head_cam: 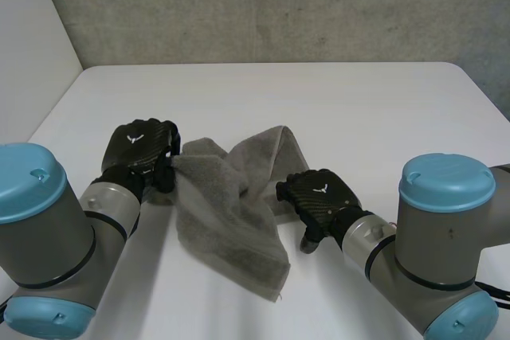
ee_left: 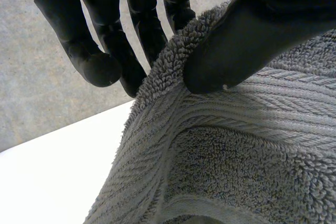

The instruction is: Fold the towel.

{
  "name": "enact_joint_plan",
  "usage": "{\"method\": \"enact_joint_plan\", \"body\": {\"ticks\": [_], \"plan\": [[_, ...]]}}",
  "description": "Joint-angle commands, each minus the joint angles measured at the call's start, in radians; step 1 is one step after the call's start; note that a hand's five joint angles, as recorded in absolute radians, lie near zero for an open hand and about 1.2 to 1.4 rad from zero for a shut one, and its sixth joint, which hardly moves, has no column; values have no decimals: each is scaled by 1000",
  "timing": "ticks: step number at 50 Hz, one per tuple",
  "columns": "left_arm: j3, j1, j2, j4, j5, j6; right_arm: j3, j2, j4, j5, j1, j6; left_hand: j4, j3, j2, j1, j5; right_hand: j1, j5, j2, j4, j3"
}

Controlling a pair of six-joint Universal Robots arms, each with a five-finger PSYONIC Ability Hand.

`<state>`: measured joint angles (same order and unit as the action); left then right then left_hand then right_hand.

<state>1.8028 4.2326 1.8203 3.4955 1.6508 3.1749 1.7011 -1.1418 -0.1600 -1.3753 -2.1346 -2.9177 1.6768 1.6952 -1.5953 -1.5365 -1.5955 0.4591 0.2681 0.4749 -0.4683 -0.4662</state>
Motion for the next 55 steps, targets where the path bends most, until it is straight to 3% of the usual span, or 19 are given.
{"method": "enact_joint_plan", "body": {"ticks": [1,23,33,42,55], "plan": [[-89,-7,-19,-96,-46,-41,-44,-12,51,28,56,201,-281,-299,199,140,374,-285,-268,-300,294,292],[-77,-3,-47,-99,-49,-44,-141,71,70,9,58,176,-281,-299,199,140,374,-285,-268,-300,294,292],[-72,-3,-61,-99,-49,-44,-293,206,74,7,56,152,-281,-299,199,140,374,-22,-6,-38,31,29],[-69,1,-59,-98,-51,-44,-394,319,148,28,59,153,-281,-299,199,140,374,-7,9,-23,16,14],[-69,4,-55,-96,-51,-44,-432,344,154,39,67,152,-281,-299,199,140,374,74,91,59,-65,-67]]}}
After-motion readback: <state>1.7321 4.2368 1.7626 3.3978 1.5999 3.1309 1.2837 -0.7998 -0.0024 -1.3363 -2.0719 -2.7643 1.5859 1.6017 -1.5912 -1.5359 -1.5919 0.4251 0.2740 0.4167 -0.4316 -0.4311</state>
